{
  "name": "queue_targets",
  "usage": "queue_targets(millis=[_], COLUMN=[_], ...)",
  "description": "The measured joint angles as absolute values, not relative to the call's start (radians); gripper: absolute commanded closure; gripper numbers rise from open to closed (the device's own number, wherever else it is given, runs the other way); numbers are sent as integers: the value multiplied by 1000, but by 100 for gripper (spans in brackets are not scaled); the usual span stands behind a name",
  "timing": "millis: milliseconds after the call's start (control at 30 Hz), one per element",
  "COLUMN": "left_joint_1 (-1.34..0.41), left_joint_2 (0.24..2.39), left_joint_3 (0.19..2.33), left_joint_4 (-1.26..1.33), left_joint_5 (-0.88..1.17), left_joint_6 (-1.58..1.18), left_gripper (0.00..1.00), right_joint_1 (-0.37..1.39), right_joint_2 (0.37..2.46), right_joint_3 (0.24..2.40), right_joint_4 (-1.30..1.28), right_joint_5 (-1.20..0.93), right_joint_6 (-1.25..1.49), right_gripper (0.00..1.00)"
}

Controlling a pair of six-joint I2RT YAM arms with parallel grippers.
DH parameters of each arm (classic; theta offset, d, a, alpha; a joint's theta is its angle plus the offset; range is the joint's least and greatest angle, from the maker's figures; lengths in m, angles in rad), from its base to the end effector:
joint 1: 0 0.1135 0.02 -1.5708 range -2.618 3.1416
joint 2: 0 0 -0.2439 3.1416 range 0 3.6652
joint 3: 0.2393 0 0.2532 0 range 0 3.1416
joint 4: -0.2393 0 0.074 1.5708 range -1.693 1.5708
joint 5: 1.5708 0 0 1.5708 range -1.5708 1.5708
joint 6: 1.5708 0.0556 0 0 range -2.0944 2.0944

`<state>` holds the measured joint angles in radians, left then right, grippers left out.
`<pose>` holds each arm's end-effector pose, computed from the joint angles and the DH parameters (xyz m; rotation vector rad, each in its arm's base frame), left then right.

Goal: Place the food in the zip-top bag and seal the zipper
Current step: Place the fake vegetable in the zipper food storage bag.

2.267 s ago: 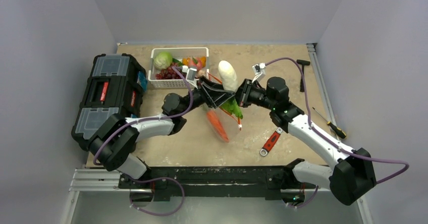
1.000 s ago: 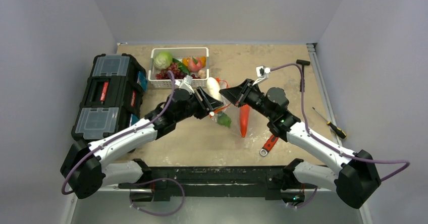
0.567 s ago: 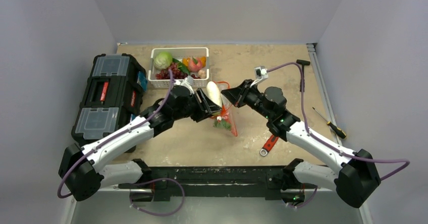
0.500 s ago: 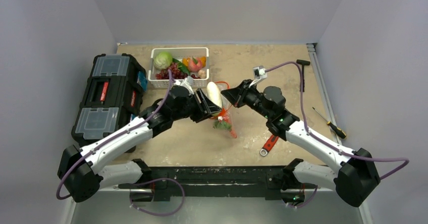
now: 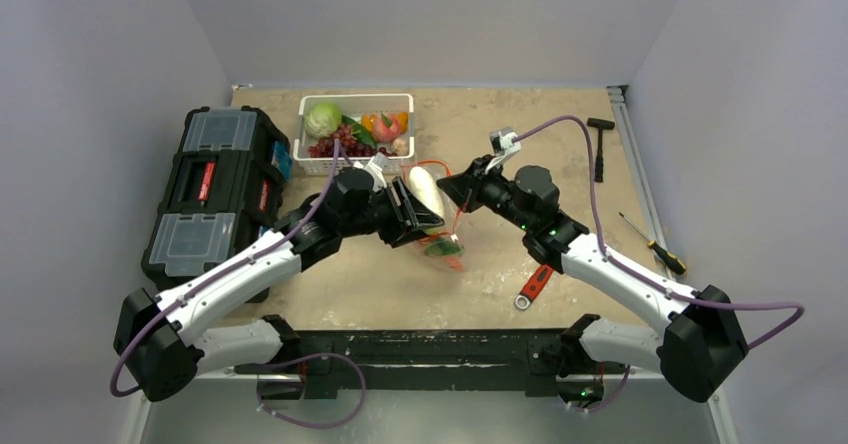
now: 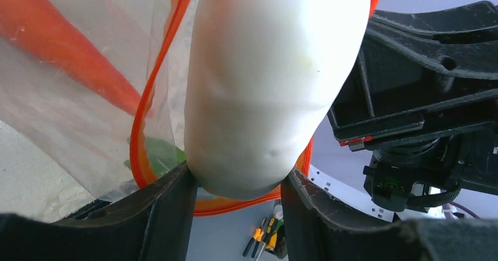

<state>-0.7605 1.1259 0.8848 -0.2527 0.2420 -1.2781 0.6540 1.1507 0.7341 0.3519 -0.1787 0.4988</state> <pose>0.1943 -0.2033 0.2725 -0.4475 2.3747 -1.3799 0.2307 0.1893 0.2832 -0.2790 1.7142 1.0141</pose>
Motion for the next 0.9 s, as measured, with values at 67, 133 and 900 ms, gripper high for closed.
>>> queue_targets(millis=[67, 133, 900], left_joint_1=[-760, -759, -687], left_joint_2=[1136, 1137, 1031], left_joint_3=[886, 886, 1004], left_joint_4=[-257, -268, -415], left_joint_5=[258, 265, 276], left_joint_6=[-1290, -1298, -1131], left_gripper=[75, 65, 29], right_joint_1=[654, 654, 656], right_joint_2=[1151, 1151, 1151], right_joint_3=[736, 741, 769], right_joint_4=[352, 351, 314], right_joint_5=[-178, -178, -195], right_joint_6=[484, 472, 421], right_gripper=[100, 100, 100])
